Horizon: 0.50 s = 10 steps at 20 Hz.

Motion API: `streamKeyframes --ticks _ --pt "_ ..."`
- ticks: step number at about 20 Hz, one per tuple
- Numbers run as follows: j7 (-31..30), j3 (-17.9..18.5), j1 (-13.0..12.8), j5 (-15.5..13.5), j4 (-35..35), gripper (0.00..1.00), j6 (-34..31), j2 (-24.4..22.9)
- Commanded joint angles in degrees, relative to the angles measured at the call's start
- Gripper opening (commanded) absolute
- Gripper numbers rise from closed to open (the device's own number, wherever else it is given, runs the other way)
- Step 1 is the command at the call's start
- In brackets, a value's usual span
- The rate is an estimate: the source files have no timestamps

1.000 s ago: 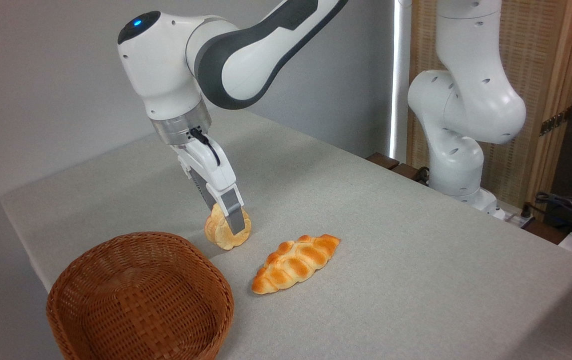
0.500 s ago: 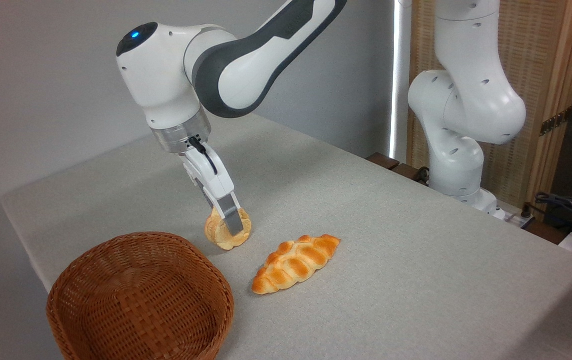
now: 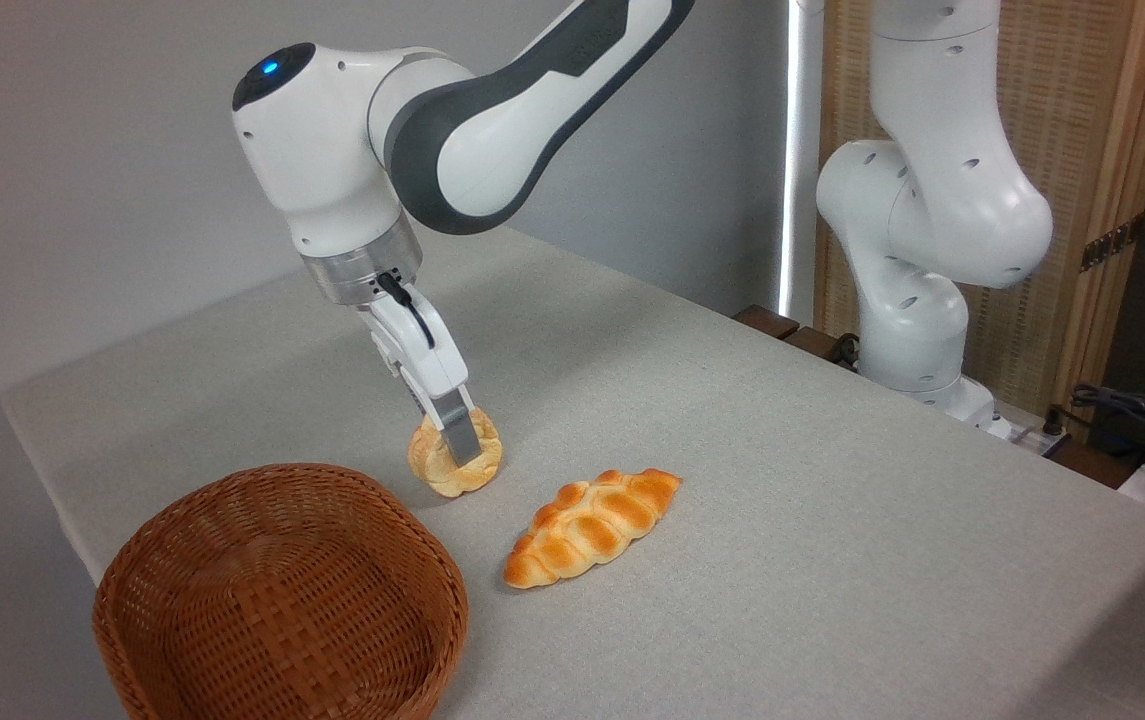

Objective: Put bread into the basket
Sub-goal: 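Carry the held ring roll over toward the wicker basket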

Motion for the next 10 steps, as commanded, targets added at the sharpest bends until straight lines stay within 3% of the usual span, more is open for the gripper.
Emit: streamKeyframes --ticks 1,10 --pt "1.0 0.8 -0.2 -0.3 3.6 0.32 -1.4 -0.3" --pt "1.0 0.9 0.0 -1.0 7.7 0.32 -1.2 -0.6"
